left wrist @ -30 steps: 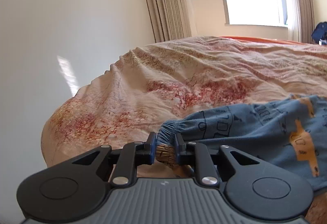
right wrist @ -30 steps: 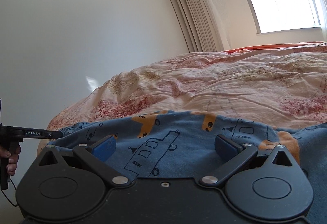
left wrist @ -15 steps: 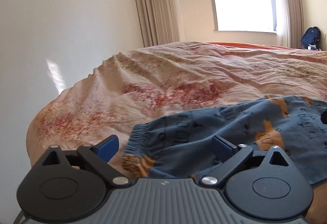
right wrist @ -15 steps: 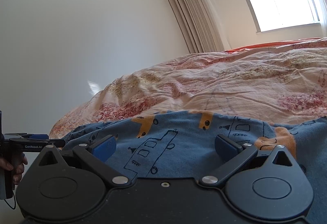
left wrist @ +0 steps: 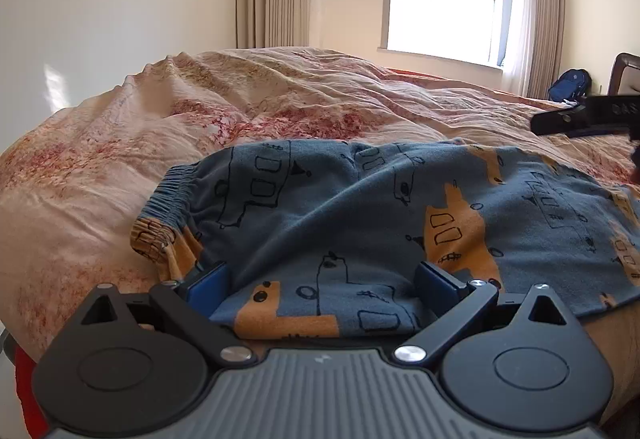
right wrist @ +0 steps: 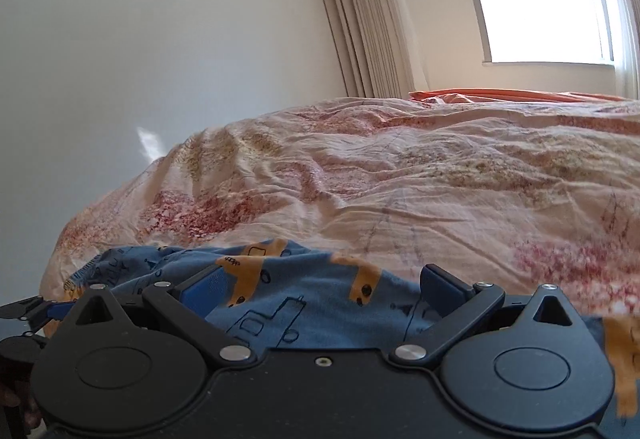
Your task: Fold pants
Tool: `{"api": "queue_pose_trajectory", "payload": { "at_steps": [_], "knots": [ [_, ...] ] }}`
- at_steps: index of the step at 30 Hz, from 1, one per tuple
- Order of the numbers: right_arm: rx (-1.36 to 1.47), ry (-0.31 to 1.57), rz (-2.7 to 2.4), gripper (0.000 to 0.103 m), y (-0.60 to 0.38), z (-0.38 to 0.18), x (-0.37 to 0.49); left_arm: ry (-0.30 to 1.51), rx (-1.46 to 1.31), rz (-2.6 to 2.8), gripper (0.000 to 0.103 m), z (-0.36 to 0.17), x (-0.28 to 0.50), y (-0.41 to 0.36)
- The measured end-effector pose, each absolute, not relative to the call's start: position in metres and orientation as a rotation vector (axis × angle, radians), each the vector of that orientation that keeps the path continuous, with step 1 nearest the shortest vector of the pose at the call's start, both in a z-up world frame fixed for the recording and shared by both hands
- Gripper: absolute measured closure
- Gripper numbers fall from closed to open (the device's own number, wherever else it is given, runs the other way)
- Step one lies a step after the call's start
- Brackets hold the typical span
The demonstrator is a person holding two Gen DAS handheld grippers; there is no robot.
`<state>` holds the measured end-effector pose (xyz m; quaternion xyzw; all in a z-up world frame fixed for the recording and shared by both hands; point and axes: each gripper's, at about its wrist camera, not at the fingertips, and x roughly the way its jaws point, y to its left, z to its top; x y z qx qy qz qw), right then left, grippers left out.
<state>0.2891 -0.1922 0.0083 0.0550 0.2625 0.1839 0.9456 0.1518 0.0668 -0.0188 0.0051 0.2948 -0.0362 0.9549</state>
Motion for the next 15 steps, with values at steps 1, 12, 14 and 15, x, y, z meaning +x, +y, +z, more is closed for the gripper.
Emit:
{"api": "queue_pose_trajectory", "payload": {
  "at_steps": [1, 12, 14, 15],
  "knots": [
    [0.066, 0.547, 0.369, 0.0, -0.185, 0.013, 0.299, 0.6, 0.021, -0.075, 0.003, -0.019, 0.149, 0.066],
    [-0.214, 0.673, 0.464, 0.001, -0.115, -0.018, 0.377, 0.606, 0.046, -0.087, 0.003, -0.018, 0.141, 0.065],
    [-0.231, 0.647, 0.376, 0.001, -0.122, -0.018, 0.378, 0.604, 0.039, -0.087, 0.004, -0.013, 0.138, 0.065],
    [-0.241, 0.628, 0.322, 0.001, -0.129, -0.017, 0.377, 0.605, 0.032, -0.087, 0.004, -0.009, 0.136, 0.065]
  ]
}}
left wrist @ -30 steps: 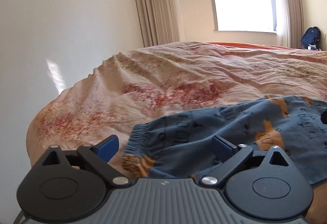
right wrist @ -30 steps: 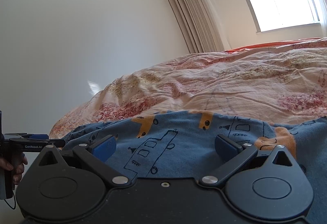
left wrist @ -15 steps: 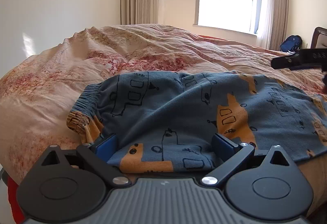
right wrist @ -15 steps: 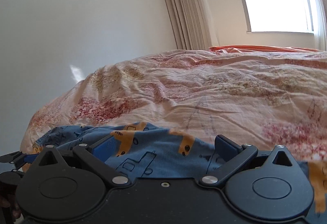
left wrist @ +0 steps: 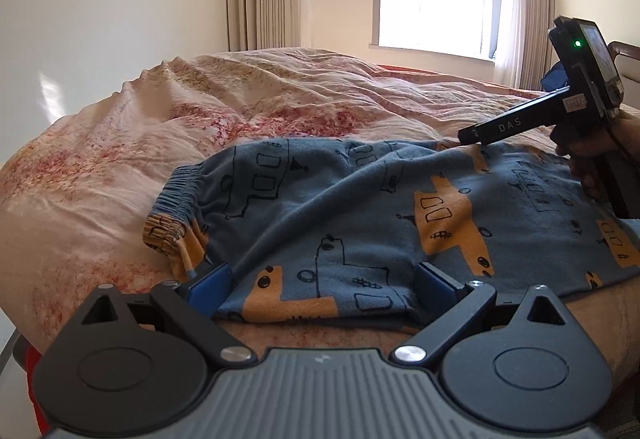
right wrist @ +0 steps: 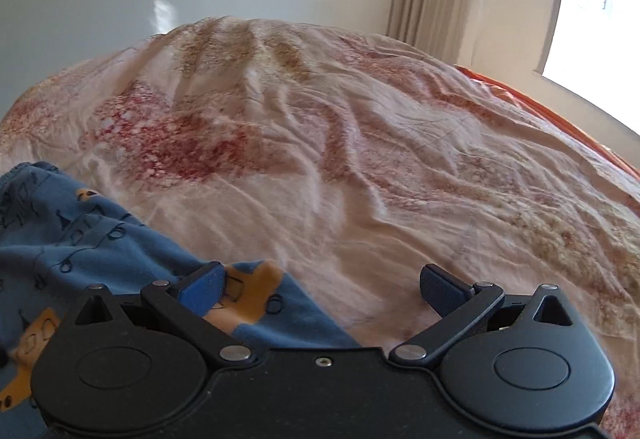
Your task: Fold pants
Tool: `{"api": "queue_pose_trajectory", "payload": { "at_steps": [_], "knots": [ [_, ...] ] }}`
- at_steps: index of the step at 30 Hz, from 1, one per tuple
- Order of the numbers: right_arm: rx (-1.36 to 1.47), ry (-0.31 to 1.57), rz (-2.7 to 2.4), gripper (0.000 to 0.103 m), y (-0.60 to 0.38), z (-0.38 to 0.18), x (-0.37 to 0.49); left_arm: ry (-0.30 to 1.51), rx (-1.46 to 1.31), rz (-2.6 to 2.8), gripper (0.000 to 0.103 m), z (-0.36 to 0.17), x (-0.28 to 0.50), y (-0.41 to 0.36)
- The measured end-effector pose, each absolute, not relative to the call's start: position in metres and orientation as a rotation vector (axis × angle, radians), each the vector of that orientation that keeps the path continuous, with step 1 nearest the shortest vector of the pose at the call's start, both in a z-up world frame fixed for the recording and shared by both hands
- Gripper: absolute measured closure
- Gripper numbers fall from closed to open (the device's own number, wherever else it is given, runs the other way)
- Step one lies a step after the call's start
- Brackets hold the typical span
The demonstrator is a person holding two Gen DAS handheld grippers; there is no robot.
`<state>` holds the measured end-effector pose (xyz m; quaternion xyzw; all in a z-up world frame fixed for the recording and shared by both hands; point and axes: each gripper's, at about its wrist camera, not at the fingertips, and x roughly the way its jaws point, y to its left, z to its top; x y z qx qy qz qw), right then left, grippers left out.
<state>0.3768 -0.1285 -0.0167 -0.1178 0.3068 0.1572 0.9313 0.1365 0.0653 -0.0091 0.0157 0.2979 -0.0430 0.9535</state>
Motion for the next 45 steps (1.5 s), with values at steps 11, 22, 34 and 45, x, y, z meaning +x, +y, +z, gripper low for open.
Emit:
{"api": "queue_pose_trajectory", "payload": {
  "at_steps": [11, 22, 34, 45],
  "knots": [
    [-0.193, 0.637, 0.335, 0.0, -0.208, -0.001, 0.265, 0.604, -0.031, -0.168, 0.001, 0.019, 0.148, 0.008],
    [-0.113, 0.784, 0.16, 0.0, -0.335, -0.013, 0.173, 0.629, 0.109, -0.366, 0.001, 0.023, 0.164, -0.114],
    [0.324, 0.56, -0.062, 0.0, -0.434, -0.003, 0.071, 0.651, 0.179, -0.47, 0.0, 0.03, 0.16, -0.217],
    [0.486, 0.551, 0.054, 0.0, -0.441, -0.03, 0.072, 0.708, 0.235, -0.47, 0.0, -0.006, 0.188, -0.252]
  ]
}}
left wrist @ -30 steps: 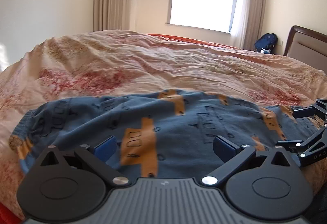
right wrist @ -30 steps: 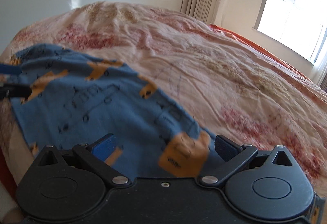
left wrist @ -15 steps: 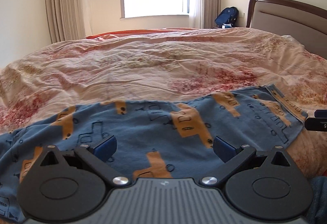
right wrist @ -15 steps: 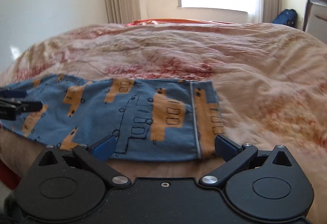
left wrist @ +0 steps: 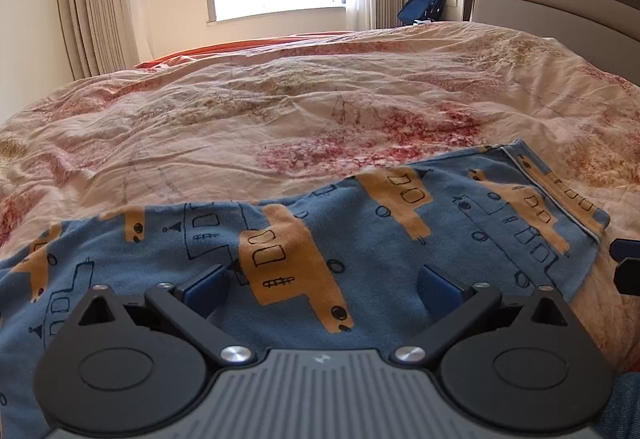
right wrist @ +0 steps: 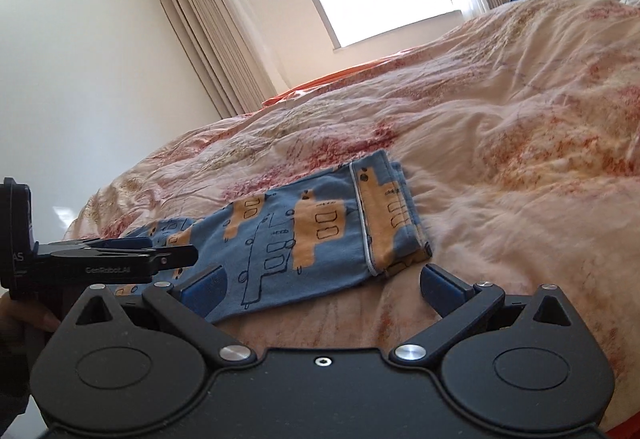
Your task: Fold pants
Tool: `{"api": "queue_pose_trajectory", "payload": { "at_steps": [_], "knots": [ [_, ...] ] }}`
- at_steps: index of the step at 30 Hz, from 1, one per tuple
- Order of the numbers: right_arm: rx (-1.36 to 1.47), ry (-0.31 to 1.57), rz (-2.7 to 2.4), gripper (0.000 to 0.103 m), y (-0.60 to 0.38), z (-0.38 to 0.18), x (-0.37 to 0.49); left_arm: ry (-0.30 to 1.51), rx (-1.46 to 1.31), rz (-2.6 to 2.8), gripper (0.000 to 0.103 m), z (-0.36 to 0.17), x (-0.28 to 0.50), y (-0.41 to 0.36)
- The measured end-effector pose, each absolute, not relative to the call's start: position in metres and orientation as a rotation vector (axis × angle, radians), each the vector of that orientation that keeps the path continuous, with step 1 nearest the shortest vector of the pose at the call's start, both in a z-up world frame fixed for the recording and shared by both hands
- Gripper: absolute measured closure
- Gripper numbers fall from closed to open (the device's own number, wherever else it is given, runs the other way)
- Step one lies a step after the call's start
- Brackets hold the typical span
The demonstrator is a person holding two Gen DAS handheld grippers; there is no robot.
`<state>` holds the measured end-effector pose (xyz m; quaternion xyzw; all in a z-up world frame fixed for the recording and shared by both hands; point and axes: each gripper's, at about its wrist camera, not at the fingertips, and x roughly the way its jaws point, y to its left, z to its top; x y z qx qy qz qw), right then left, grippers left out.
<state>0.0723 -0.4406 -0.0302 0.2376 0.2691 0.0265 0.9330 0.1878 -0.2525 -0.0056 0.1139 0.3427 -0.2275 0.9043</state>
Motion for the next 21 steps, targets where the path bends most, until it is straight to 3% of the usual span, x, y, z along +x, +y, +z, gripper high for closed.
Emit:
{"api": "queue_pose_trajectory", "payload": {
  "at_steps": [12, 17, 20, 21],
  "knots": [
    [0.65, 0.518, 0.005, 0.003, -0.455, -0.047, 0.092, 0.713, 0.171, -0.494, 0.0, 0.004, 0.192, -0.247],
    [0.774, 0.45, -0.07, 0.028, -0.468, -0.051, 0.085, 0.687, 0.086, -0.58, 0.0, 0.025, 0.19, -0.252],
    [0.786, 0.45, -0.11, 0.047, -0.47, -0.051, 0.085, 0.704, 0.022, -0.648, 0.0, 0.033, 0.192, -0.261],
    [0.777, 0.457, -0.124, 0.058, -0.469, -0.05, 0.086, 0.715, -0.015, -0.67, 0.0, 0.034, 0.194, -0.265]
  ]
}}
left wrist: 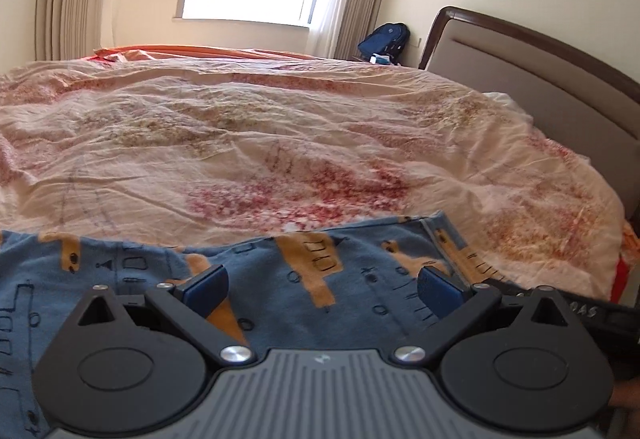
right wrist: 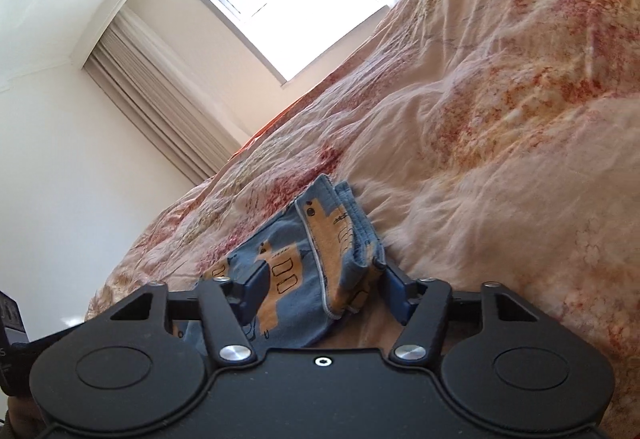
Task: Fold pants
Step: 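Pinch the folded pants edge with the right gripper while the left gripper closes beside it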
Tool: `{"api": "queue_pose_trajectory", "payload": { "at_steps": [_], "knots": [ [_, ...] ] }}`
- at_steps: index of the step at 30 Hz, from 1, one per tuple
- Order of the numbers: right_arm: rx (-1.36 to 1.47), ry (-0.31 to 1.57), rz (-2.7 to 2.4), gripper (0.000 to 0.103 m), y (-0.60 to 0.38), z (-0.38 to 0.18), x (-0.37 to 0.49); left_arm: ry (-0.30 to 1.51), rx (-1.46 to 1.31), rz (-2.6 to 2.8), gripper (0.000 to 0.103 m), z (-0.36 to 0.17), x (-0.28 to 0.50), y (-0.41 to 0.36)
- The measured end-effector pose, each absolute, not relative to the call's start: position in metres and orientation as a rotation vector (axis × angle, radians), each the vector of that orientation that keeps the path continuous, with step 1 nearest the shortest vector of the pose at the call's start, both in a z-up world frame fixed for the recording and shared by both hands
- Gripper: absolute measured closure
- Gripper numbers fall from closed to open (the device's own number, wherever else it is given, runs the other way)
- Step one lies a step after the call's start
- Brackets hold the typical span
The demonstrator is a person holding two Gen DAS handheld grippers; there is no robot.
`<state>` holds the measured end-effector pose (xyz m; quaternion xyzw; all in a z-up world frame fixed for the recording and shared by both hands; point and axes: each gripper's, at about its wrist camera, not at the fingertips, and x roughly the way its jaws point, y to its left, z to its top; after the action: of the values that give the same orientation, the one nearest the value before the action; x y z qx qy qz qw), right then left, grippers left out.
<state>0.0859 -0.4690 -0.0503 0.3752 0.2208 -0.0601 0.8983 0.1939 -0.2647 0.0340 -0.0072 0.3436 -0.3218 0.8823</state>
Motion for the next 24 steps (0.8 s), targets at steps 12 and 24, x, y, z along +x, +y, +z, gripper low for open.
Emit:
{"api": "queue_pose_trajectory", "payload": {
  "at_steps": [12, 24],
  "knots": [
    [0.082, 0.431, -0.114, 0.086, -0.379, -0.004, 0.093, 0.908, -0.311, -0.929, 0.001, 0.03, 0.227, -0.31],
    [-0.309, 0.446, 0.024, 0.086, -0.296, -0.011, 0.091, 0.992, -0.316, -0.842, 0.057, 0.003, 0.229, -0.283]
  ]
}}
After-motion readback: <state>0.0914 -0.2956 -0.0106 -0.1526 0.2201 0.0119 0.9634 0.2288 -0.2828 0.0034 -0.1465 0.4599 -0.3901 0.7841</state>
